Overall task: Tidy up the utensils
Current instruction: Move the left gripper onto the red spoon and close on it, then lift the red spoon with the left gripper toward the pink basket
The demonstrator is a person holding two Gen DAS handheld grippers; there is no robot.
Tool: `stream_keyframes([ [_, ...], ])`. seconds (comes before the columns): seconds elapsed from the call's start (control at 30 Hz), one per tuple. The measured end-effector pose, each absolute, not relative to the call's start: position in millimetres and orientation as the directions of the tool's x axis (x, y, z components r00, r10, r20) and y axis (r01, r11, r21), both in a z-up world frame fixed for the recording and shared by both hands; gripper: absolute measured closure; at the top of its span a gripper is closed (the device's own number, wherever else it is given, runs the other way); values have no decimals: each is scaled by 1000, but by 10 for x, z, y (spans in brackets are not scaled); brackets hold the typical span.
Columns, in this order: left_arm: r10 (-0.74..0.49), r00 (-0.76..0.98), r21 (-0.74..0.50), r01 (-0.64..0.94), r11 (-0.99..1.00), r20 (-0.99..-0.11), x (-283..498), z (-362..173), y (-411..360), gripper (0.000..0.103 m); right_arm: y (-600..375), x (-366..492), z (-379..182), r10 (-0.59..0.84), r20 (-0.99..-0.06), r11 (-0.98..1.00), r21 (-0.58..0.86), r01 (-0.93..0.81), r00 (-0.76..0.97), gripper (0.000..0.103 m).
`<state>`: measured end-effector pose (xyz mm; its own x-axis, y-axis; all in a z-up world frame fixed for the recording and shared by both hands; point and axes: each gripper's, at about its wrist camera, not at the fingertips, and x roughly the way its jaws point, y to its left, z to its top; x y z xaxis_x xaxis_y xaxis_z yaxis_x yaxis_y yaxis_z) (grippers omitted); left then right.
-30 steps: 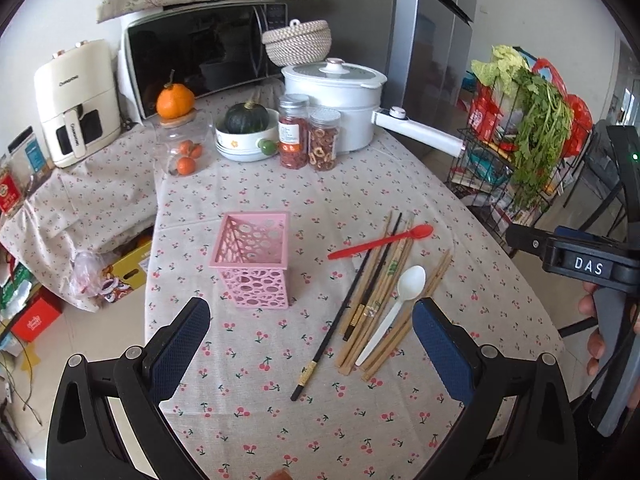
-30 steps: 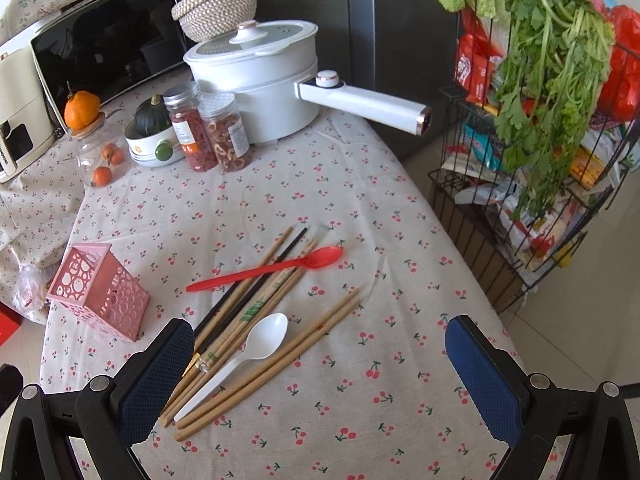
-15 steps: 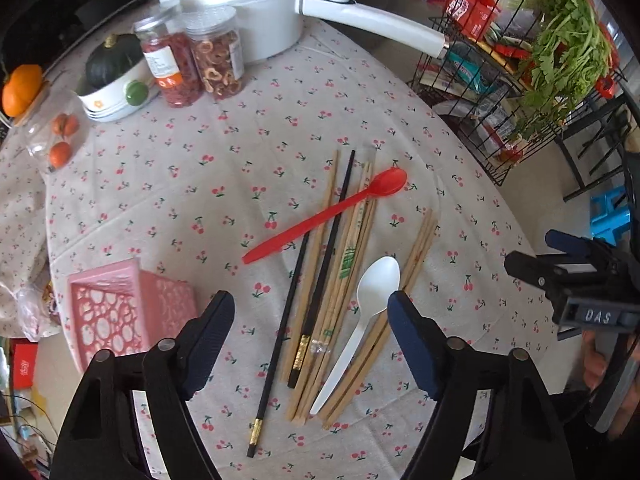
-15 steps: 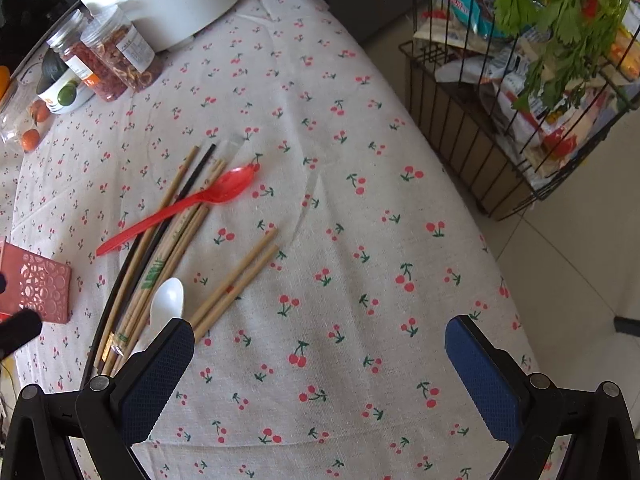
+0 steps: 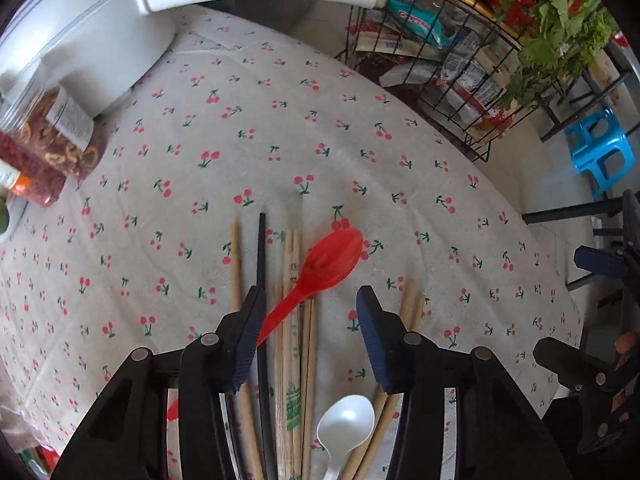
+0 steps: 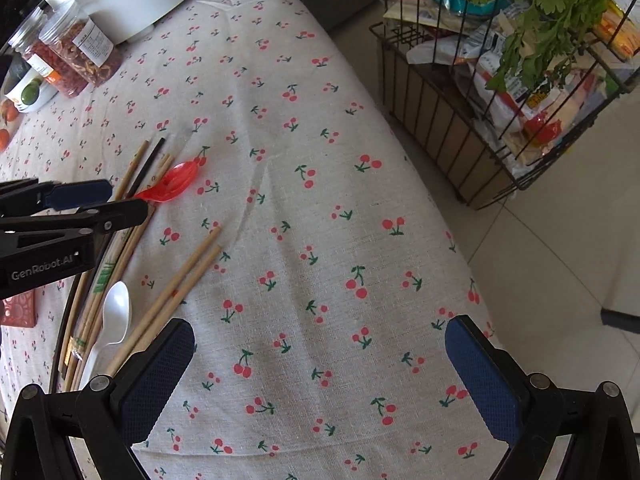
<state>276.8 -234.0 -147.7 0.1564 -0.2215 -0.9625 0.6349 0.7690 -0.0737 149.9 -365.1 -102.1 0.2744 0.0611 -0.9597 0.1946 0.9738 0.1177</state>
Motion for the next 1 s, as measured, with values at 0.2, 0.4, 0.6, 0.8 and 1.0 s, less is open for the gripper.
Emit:
stream_keyframes([
  [0.2,-231,146,-71,683,727,-962,2889,-1592,-2547,54,-3669,1479,-1009,81,-957,974,136,184,279,0],
  [0.4,-246,158,-77,673,735,-956,2970,-1688,-2597,60,-3717,1491,-1025,75,-958,969,135,205,277,0],
  [0.6,-184,181,-39,601,798,-966,3015,-1722,-2495,94,-3692,1501,-1032,80,-958,969,139,202,275,0],
  [0.8,-216,161,-107,504,857,-963,2990,-1636,-2143,94,-3664,1512,-1051,82,-959,970,140,199,271,0],
  [1.0,-245,219,-112,487,866,-945,2802,-1282,-1950,94,-3600,1532,-1041,89,-957,970,146,194,274,0],
])
